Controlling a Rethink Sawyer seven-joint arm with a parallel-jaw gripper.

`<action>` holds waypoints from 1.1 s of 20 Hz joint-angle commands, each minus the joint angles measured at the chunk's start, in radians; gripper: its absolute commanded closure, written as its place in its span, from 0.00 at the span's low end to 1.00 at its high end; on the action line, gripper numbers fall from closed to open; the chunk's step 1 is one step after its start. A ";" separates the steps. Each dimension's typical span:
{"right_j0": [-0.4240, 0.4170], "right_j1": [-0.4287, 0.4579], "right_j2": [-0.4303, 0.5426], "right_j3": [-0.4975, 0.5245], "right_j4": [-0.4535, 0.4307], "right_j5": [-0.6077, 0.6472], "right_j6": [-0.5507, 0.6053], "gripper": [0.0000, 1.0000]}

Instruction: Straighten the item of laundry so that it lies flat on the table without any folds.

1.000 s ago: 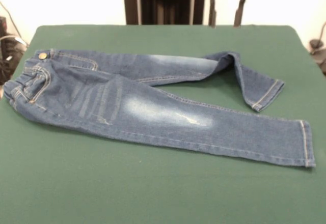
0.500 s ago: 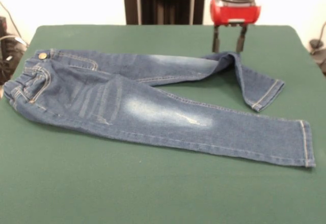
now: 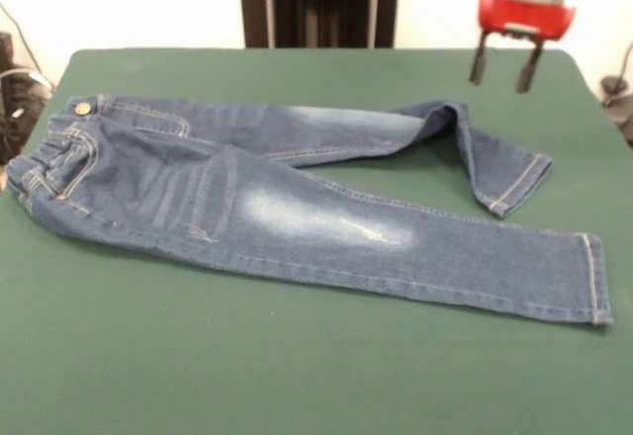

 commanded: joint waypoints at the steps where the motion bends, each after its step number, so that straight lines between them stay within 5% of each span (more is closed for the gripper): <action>1: 0.105 0.075 -0.110 -0.126 0.231 0.146 0.482 0.00; 10: -0.100 0.162 0.117 -0.197 0.068 -0.174 0.396 0.00; 22: -0.032 0.187 0.090 -0.287 0.126 -0.078 0.401 0.00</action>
